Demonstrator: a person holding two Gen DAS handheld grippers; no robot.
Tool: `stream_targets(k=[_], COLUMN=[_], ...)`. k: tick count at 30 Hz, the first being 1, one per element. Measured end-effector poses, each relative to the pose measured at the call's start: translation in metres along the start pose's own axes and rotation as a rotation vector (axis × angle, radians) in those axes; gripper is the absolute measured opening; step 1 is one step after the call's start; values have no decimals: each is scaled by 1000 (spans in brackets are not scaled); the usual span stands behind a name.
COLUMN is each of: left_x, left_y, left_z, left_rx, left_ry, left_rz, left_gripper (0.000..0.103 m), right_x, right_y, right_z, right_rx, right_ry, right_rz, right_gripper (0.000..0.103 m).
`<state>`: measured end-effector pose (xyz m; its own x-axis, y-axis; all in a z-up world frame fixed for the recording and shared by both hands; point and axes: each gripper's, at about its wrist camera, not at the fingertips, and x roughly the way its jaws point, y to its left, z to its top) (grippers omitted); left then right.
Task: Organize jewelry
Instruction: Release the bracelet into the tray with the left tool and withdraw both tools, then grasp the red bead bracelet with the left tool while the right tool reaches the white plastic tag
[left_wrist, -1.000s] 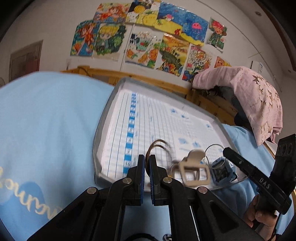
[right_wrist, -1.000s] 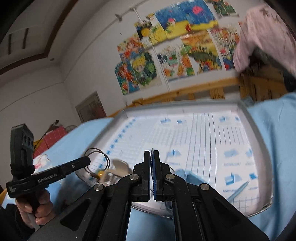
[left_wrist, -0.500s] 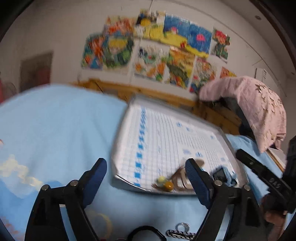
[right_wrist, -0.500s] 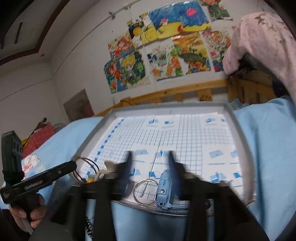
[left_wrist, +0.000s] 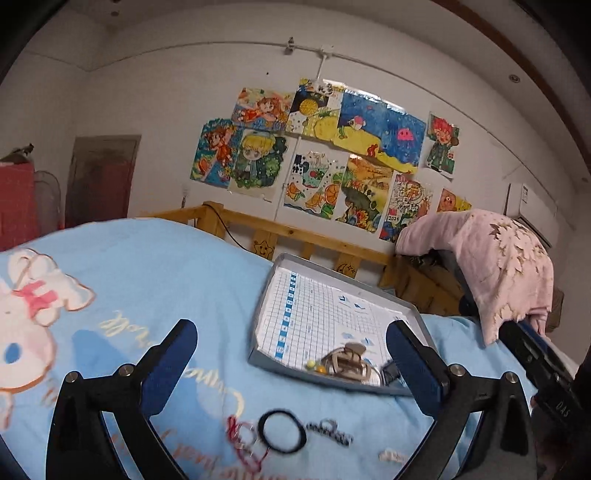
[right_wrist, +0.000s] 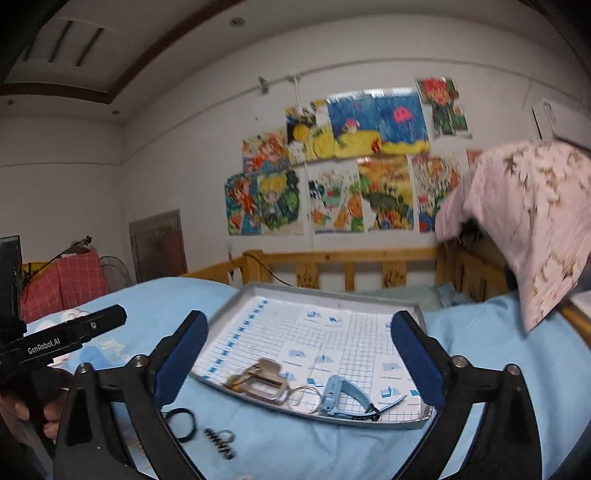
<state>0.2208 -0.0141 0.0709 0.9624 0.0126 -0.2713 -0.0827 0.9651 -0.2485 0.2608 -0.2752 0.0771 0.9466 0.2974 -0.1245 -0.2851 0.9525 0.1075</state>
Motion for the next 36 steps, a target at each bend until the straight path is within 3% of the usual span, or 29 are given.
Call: stream_targets(k=[7,19,24,28,36], left_x=[-63,-145,-157,-158,-162], left_y=[0,5,4,4,8], left_z=[-14,-45,-69,-87,-93], left_rx=[90,126,171,203,174], left_ry=[-29,-86,-25,28,37], left_rz=[23,50,27,30,37], left_gripper=[103,103,103,103,103], right_x=[-57,-135,-153,-169,-185], right_y=[30,50,52,52,41], right_z=[2,-30,-43,-55,-79], right_rx=[-2,-8,-9,-23,20], right_ry=[-25,-16,11,41,142], right_rz=[18,36,29,-30,-82], right_gripper=[101,101,101,101,101])
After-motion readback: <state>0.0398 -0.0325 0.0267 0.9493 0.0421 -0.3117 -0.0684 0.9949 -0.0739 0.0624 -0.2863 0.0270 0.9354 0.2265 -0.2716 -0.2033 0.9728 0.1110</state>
